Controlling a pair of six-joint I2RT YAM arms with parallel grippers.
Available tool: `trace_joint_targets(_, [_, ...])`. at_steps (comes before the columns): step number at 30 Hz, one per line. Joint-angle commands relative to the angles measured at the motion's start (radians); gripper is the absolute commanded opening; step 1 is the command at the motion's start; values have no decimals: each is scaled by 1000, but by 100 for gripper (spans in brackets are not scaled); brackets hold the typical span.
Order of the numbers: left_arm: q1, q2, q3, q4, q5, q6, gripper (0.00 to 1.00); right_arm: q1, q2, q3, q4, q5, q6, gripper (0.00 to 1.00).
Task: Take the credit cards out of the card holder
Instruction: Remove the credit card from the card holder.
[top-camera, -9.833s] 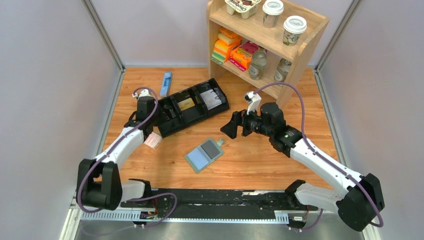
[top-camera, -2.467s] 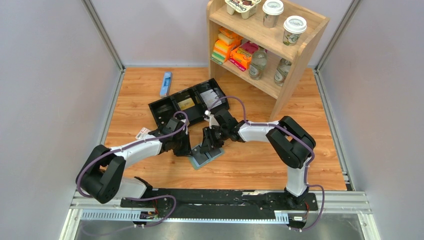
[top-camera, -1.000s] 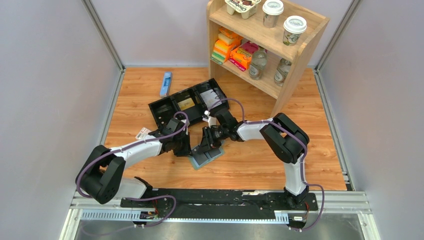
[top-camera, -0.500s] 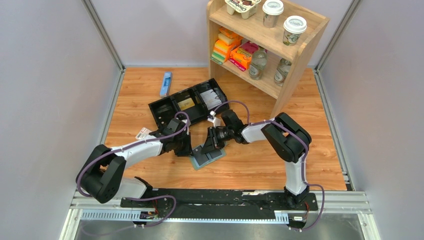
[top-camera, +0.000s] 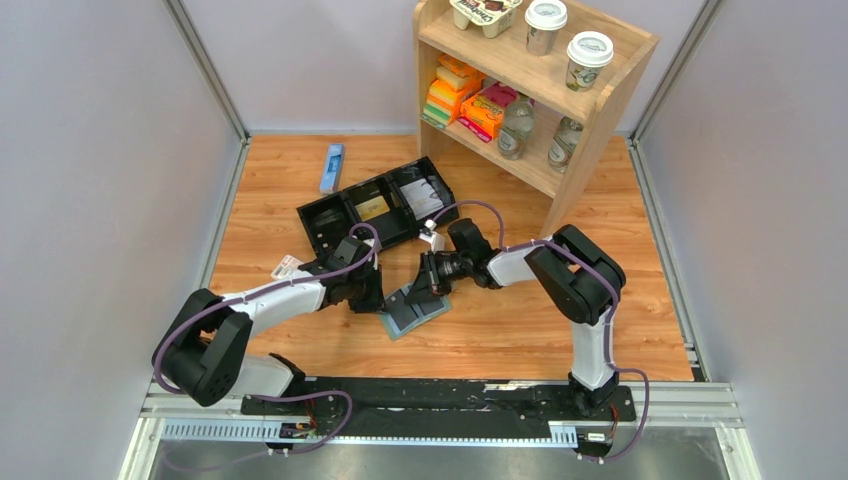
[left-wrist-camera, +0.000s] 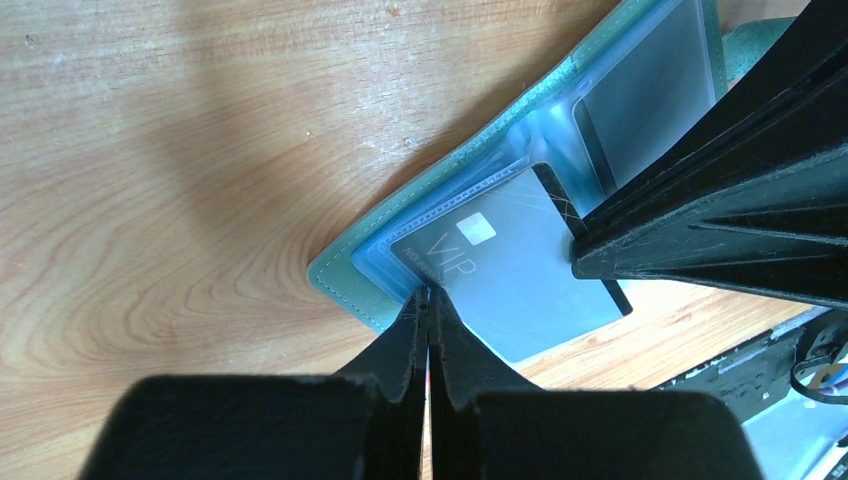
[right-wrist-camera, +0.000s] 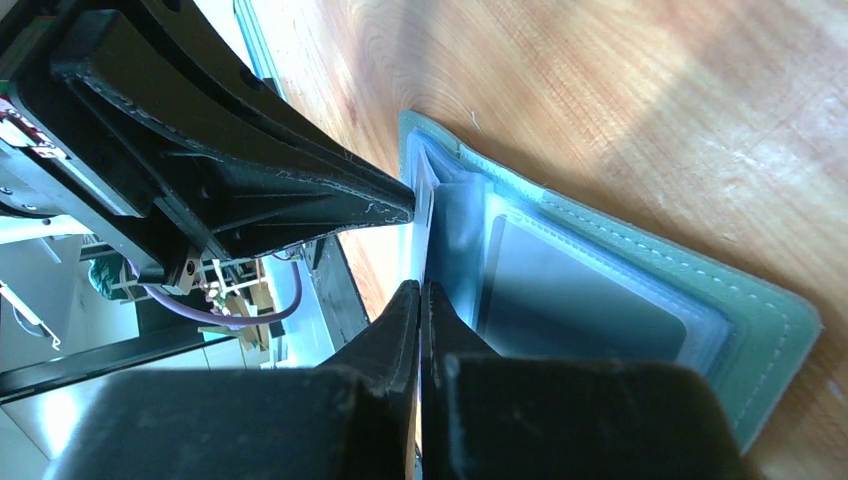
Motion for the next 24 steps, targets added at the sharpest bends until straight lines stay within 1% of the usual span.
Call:
trace_joint_targets(1, [-12,44,-18,-33,-30,9,0,-15,-50,-14,76,-30,8,0])
trace_joint_targets(10, [-12,48,-21,-30,-28,9,0,-36,-52,-31,79,-30,6,1])
trace_joint_targets(13, [-12,47,-22,-30,-28,9,0,-38,-52,-29,83,-35,11,8])
trace_joint_targets(17, [-12,47,-22,-28,-28,9,0,-38,-46,-26,103,-44,26,13])
trace_joint_targets(22, [-12,47,-24,-28,-28,8,0,-36,-44,-29,122,-50,38,12])
trace_joint_targets(24, [-12,45,-22,-30,-28,8,0,-36,-43,-31,125,-50,40,10])
